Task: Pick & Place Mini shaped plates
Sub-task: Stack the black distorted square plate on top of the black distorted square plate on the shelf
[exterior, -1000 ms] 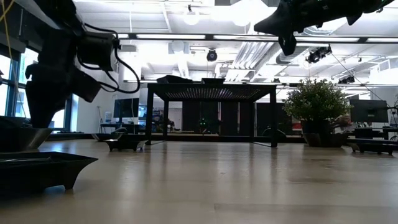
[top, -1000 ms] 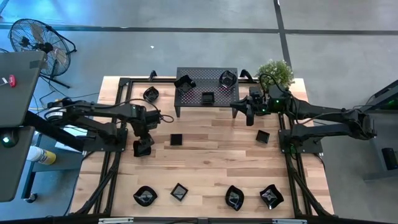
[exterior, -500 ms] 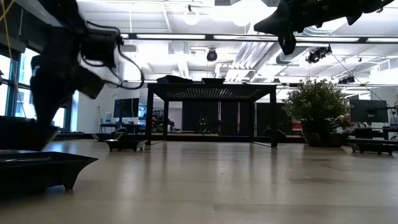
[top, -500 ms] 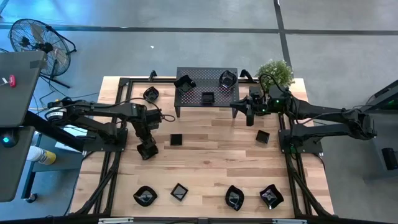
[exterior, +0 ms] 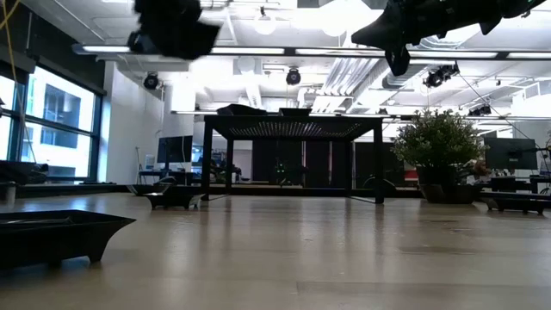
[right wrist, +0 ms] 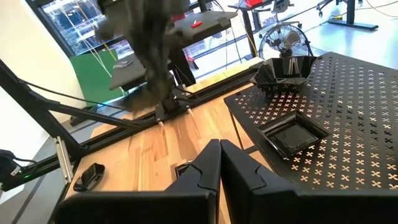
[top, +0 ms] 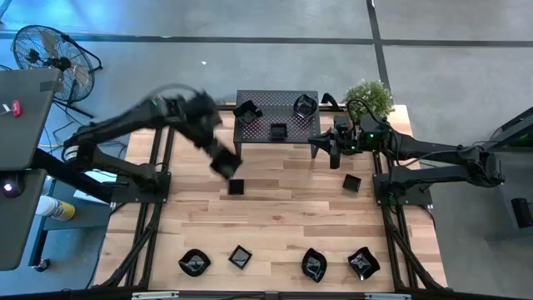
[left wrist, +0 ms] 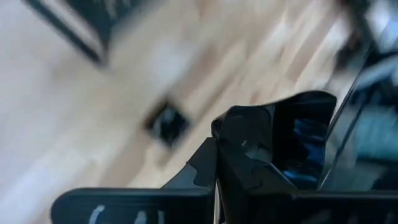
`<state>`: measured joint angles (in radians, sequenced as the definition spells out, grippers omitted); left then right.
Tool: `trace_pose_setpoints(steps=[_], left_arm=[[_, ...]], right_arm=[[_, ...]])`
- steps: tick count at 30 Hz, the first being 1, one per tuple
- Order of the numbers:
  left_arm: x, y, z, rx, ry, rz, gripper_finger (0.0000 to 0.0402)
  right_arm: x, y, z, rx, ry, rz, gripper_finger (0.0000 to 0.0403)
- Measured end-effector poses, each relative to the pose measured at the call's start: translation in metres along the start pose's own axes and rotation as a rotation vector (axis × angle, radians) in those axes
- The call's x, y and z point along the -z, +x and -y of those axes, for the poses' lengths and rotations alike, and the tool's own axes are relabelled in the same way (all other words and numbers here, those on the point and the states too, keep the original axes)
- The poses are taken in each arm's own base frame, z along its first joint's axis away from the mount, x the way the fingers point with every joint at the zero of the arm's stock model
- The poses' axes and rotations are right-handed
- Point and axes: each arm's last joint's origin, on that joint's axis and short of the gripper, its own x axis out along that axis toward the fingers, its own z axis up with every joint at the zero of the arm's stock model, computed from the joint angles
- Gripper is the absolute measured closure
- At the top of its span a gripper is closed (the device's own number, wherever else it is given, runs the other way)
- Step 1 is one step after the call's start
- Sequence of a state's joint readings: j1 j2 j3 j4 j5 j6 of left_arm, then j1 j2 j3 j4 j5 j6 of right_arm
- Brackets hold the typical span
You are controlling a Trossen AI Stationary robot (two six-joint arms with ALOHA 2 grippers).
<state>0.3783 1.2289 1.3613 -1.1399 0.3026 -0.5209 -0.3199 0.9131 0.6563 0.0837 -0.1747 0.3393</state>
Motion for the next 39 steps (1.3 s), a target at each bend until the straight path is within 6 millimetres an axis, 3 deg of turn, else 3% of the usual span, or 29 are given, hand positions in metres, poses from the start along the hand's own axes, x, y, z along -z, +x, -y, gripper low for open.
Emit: trace_pose_setpoints(steps=[3,7,13,18,25,39], left_arm=[[-0.027,-0.032,-0.002,-0.021,-0.034,0.095,0.0401],[-0.065,-0.047,-0.014,-0.095,-0.034,0.089,0.0401],[-0.124,-0.038,-0.043,-0.097,-0.005,0.025,0.0401],[-0.154,-0.023,-0.068,-0.118,-0.008,-0.017,0.0401],[-0.171,-0.004,-0.077,-0.153,0.027,-0.021,0.0401],[-0.178,0.000,-0.077,-0.219,0.105,0.033,0.0401]], right_arm=[[0.000,0.000,0.000,-0.009,0.001,-0.003,0.0400],[0.000,0.000,-0.001,-0.036,0.000,-0.013,0.0400],[0.000,0.000,-0.001,-0.046,0.009,-0.017,0.0399],[0.001,0.000,-0.002,-0.064,0.019,-0.024,0.0401],[0.001,0.000,-0.002,-0.064,0.015,-0.024,0.0400],[0.001,0.000,-0.002,-0.063,-0.007,-0.024,0.0400]])
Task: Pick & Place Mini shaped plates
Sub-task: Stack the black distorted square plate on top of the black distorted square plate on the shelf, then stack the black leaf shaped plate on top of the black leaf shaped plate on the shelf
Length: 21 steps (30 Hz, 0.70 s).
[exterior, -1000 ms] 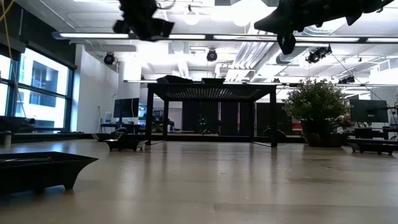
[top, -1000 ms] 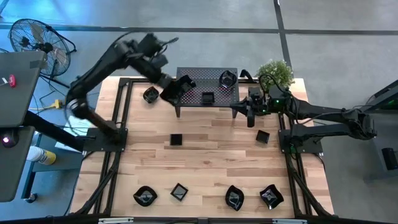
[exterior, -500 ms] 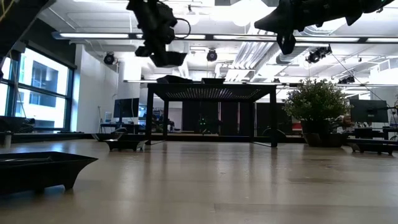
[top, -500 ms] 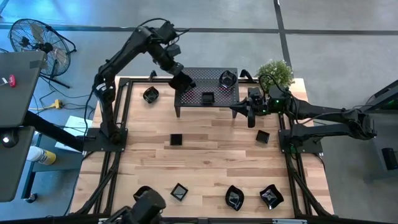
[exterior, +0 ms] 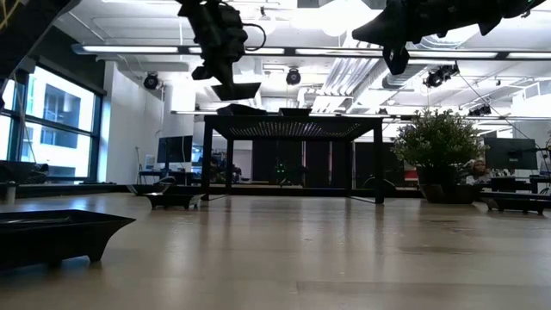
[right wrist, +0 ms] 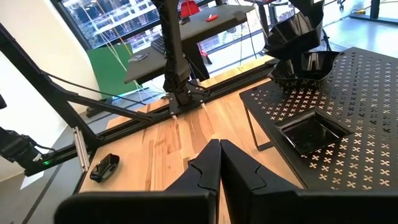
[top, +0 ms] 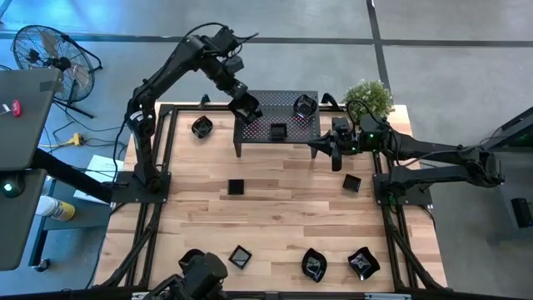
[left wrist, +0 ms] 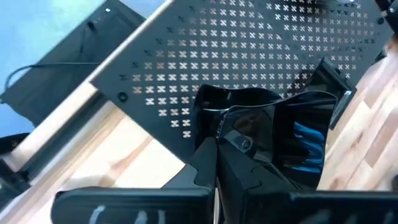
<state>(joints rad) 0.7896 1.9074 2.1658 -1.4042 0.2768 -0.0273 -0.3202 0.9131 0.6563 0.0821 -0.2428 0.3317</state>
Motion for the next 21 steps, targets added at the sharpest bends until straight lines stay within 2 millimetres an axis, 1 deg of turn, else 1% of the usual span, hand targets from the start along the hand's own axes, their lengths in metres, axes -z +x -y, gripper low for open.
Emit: trace_pose_setpoints(steps=[7,10,14,21], left_arm=[[-0.005,0.022,-0.007,-0.002,-0.017,-0.059,0.0401],[-0.005,0.024,-0.007,-0.003,-0.019,-0.065,0.0395],[-0.005,0.025,-0.005,-0.004,-0.009,-0.063,0.0374],[-0.006,0.025,-0.004,-0.002,-0.009,-0.057,0.0317]], right_arm=[[0.000,0.000,0.000,0.000,0.000,0.000,0.0401],[0.000,0.000,0.000,0.000,0.000,0.000,0.0399],[0.000,0.000,0.000,0.004,0.000,0.001,0.0399],[0.000,0.000,0.000,0.004,0.000,0.001,0.0398]])
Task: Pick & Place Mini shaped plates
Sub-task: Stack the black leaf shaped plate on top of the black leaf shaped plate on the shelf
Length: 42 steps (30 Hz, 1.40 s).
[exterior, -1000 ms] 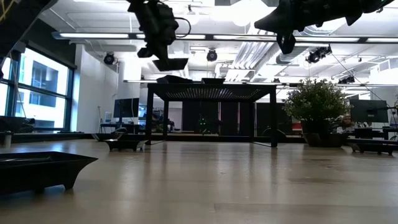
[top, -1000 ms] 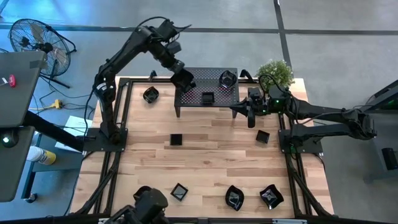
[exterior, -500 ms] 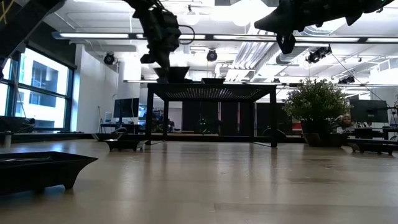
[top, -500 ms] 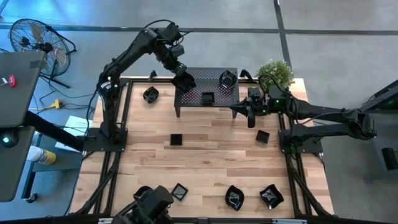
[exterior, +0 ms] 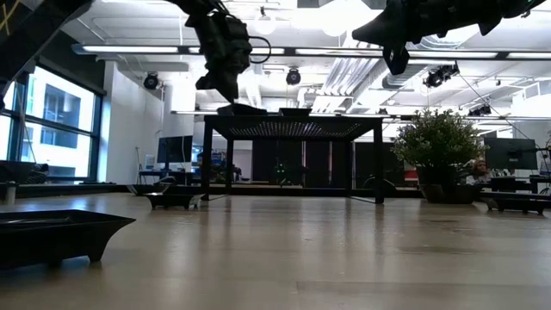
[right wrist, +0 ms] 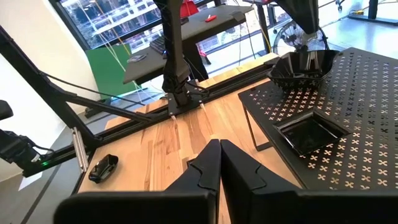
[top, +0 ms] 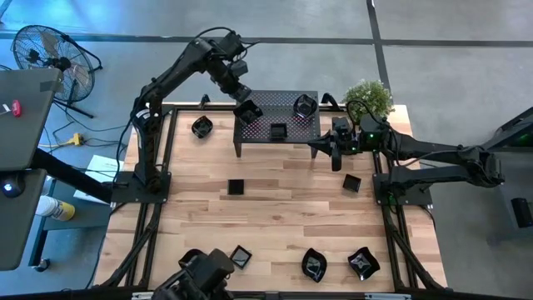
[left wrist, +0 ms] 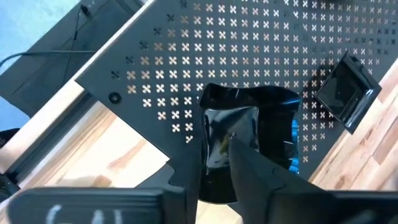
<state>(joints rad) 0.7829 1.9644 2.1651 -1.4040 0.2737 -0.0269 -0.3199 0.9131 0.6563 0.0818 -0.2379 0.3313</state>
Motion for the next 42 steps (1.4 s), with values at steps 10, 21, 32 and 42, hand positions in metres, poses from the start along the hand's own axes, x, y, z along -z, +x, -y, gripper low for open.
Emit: trace_pose_setpoints(steps=[10,21,32,42], left_arm=[[0.005,-0.039,0.020,0.000,0.076,0.148,0.0339],[0.066,-0.035,0.109,0.100,0.217,0.550,0.0396],[0.187,-0.023,0.110,0.285,0.189,0.857,0.0400],[0.253,-0.023,0.071,0.320,0.152,0.957,0.0401]], right_arm=[[0.003,-0.004,-0.001,-0.023,0.019,-0.059,0.0401],[0.035,-0.024,-0.019,-0.039,0.089,-0.410,0.0402],[0.075,-0.019,-0.072,0.057,0.317,-0.595,0.0402],[0.152,-0.022,-0.153,0.211,0.746,-0.768,0.0374]])
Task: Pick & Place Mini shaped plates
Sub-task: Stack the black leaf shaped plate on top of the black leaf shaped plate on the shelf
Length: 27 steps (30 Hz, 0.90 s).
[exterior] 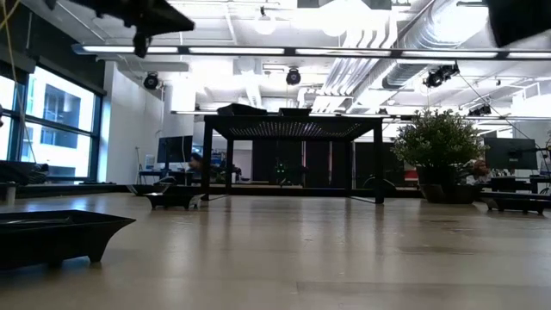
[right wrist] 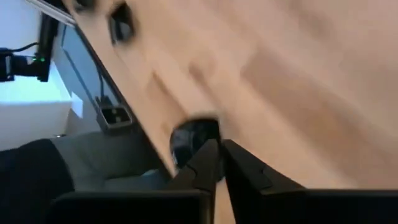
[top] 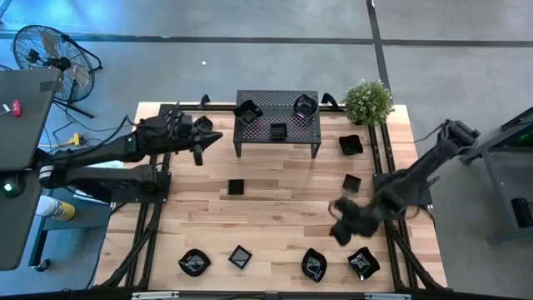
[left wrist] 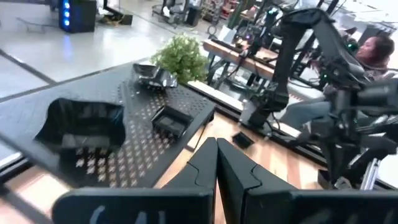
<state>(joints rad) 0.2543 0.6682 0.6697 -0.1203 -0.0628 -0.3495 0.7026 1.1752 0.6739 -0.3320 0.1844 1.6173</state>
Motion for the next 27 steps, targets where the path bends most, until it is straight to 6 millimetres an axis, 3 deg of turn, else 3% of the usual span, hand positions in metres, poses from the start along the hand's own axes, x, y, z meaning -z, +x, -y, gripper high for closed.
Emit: trace_pose_setpoints(steps=[5,11,18,27], left_arm=[[0.011,-0.012,-0.005,-0.009,-0.013,-0.023,0.0401],[0.016,-0.017,-0.006,0.002,-0.025,-0.080,0.0401],[0.017,-0.017,-0.006,0.022,-0.026,-0.089,0.0401],[0.019,-0.017,-0.006,0.015,-0.023,-0.115,0.0401]], right_arm=[[0.028,0.035,0.002,0.032,0.156,-0.083,0.0317],[0.037,0.067,0.003,0.024,0.180,-0.120,0.0272],[0.041,0.084,0.015,0.106,0.170,-0.149,0.0281],[0.043,0.102,0.012,0.035,0.146,-0.178,0.0321]])
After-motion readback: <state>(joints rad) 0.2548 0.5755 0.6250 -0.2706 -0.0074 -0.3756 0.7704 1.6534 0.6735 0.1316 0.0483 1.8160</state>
